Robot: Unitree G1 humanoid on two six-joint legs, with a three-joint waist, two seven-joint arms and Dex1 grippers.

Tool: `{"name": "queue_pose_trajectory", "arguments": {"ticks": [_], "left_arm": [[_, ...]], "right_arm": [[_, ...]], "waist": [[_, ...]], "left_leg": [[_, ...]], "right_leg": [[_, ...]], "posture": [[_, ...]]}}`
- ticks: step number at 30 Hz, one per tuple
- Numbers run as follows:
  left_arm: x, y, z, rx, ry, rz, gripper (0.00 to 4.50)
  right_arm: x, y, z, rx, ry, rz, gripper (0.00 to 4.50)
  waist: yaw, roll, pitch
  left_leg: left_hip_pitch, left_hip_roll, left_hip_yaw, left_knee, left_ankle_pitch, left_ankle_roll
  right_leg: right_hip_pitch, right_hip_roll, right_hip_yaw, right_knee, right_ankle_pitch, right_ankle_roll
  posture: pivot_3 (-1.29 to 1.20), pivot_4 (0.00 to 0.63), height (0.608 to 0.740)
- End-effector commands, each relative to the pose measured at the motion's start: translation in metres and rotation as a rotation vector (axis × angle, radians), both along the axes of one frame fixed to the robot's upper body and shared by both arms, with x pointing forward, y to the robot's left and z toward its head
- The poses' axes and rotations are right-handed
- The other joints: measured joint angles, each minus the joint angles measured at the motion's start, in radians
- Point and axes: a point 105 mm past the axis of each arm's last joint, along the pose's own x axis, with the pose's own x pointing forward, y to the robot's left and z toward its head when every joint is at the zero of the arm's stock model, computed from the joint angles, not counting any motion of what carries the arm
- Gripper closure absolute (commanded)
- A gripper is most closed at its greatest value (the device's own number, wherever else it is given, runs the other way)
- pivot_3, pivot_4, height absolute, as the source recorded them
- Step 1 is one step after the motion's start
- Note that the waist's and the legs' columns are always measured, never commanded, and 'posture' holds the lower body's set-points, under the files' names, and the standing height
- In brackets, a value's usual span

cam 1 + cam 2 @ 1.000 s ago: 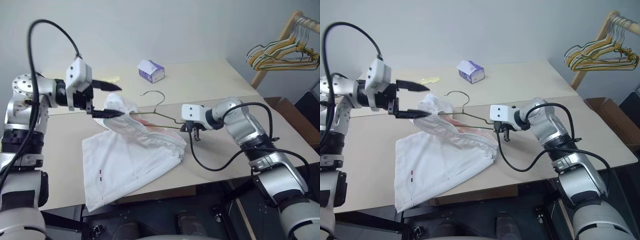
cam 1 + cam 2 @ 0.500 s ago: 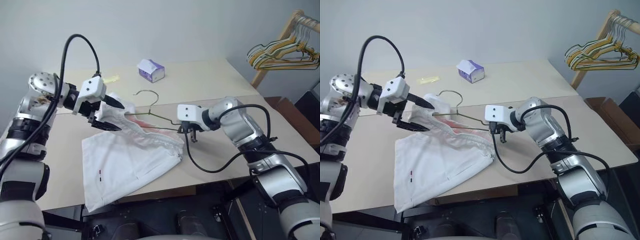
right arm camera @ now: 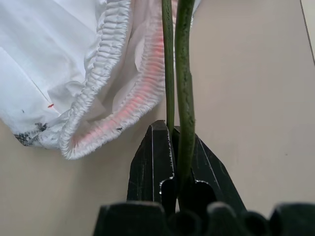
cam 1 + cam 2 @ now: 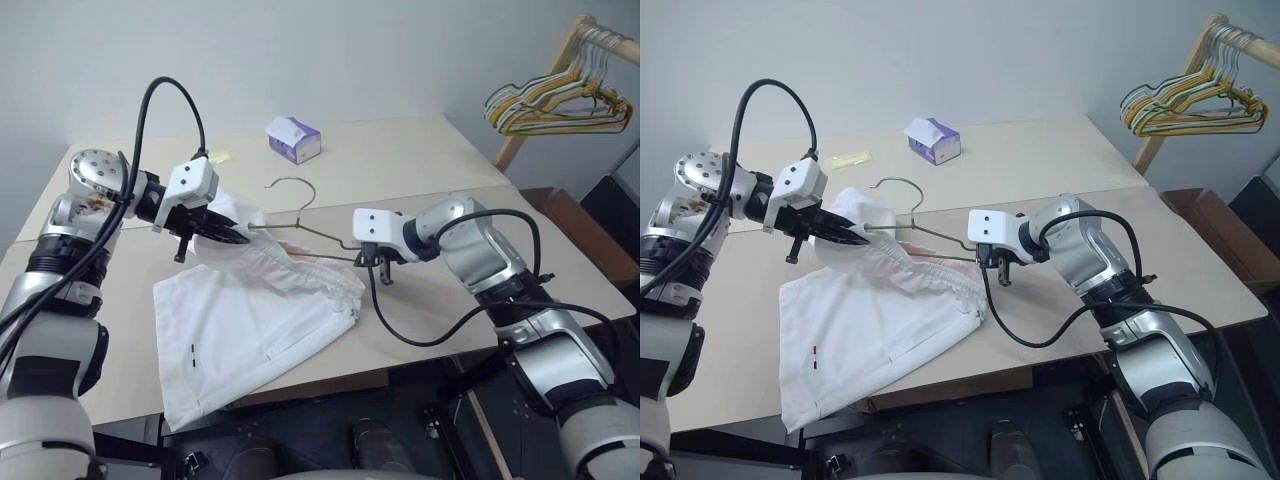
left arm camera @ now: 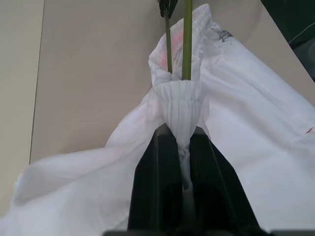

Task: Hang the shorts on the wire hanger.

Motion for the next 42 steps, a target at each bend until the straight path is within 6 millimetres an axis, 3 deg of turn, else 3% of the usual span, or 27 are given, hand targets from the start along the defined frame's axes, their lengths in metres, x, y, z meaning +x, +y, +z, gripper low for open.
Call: {"name": "queue_pose_trajectory", "arguments": {"ticks": [1, 3, 6, 12, 17, 22, 28, 34, 38, 42], "left_arm": [[0.006, 0.001, 0.011, 0.030, -0.070, 0.001, 4.46], [0.009, 0.003, 0.008, 0.056, -0.083, 0.011, 4.46], [0.011, 0.006, 0.007, 0.064, -0.102, 0.020, 4.50], [0.017, 0.012, 0.020, 0.059, -0.162, 0.066, 4.50], [0.024, 0.018, 0.033, 0.034, -0.217, 0.124, 4.50], [0.027, 0.023, 0.042, 0.001, -0.243, 0.156, 4.50], [0.028, 0.024, 0.050, -0.016, -0.271, 0.170, 4.50], [0.027, 0.025, 0.051, -0.022, -0.275, 0.174, 4.50], [0.027, 0.024, 0.050, -0.027, -0.269, 0.175, 4.50], [0.027, 0.024, 0.050, -0.030, -0.268, 0.176, 4.50]], "right_arm": [[0.003, 0.009, 0.021, 0.061, -0.093, 0.028, 4.50], [0.004, 0.011, 0.023, 0.077, -0.114, 0.042, 4.50], [0.008, 0.012, 0.027, 0.100, -0.146, 0.022, 3.70], [0.014, -0.008, 0.038, 0.141, -0.183, -0.075, 1.63], [0.015, -0.037, 0.067, 0.291, -0.173, -0.231, 0.02], [-0.008, -0.046, 0.073, 0.471, 0.007, -0.291, 0.02], [-0.030, -0.036, 0.035, 0.578, 0.198, -0.381, 0.02], [-0.042, -0.002, -0.012, 0.620, 0.321, -0.468, 0.02], [-0.045, 0.019, -0.018, 0.682, 0.322, -0.464, 0.02], [-0.039, 0.026, -0.013, 0.761, 0.344, -0.506, 0.88]], "waist": [[-0.002, 0.000, 0.000], [-0.005, 0.000, 0.000], [-0.010, 0.000, 0.000], [-0.016, 0.000, 0.000], [-0.015, 0.000, 0.000], [-0.018, 0.000, 0.000], [-0.019, -0.001, 0.000], [-0.019, -0.001, 0.000], [-0.019, -0.001, 0.000], [-0.019, -0.001, 0.000]], "left_leg": [[0.000, 0.000, 0.000, 0.000, 0.000, 0.000], [0.000, 0.000, 0.000, 0.000, 0.000, 0.000], [0.000, 0.000, 0.000, 0.000, 0.000, 0.000], [0.000, 0.000, 0.000, 0.001, 0.000, 0.000], [-0.001, 0.000, 0.000, 0.000, 0.000, 0.000], [0.000, 0.000, 0.000, 0.000, 0.000, 0.000], [0.000, 0.000, 0.000, 0.001, 0.000, 0.000], [0.000, 0.000, -0.001, 0.001, 0.000, 0.000], [-0.001, 0.000, -0.001, 0.001, 0.000, 0.000], [-0.001, 0.000, -0.001, 0.001, 0.000, 0.000]], "right_leg": [[0.000, 0.000, 0.000, 0.000, 0.000, 0.000], [0.000, 0.000, 0.000, 0.000, 0.000, 0.000], [0.000, 0.000, 0.000, 0.000, 0.000, 0.000], [0.000, 0.000, 0.000, 0.000, 0.000, 0.000], [0.000, 0.000, 0.000, 0.000, 0.000, 0.000], [0.000, 0.000, 0.000, 0.001, 0.000, 0.000], [0.000, 0.000, 0.000, 0.001, 0.000, 0.000], [0.000, 0.000, 0.000, 0.001, 0.000, 0.000], [0.000, 0.000, 0.000, 0.001, 0.000, 0.000], [0.000, 0.000, 0.000, 0.001, 0.000, 0.000]], "posture": [[-0.06, 0.000, 0.740], [-0.06, 0.000, 0.740], [-0.06, 0.000, 0.740], [-0.07, 0.000, 0.740], [-0.07, 0.000, 0.740], [-0.08, 0.000, 0.740], [-0.08, 0.000, 0.740], [-0.07, 0.000, 0.740], [-0.07, 0.000, 0.740], [-0.06, 0.000, 0.740]]}}
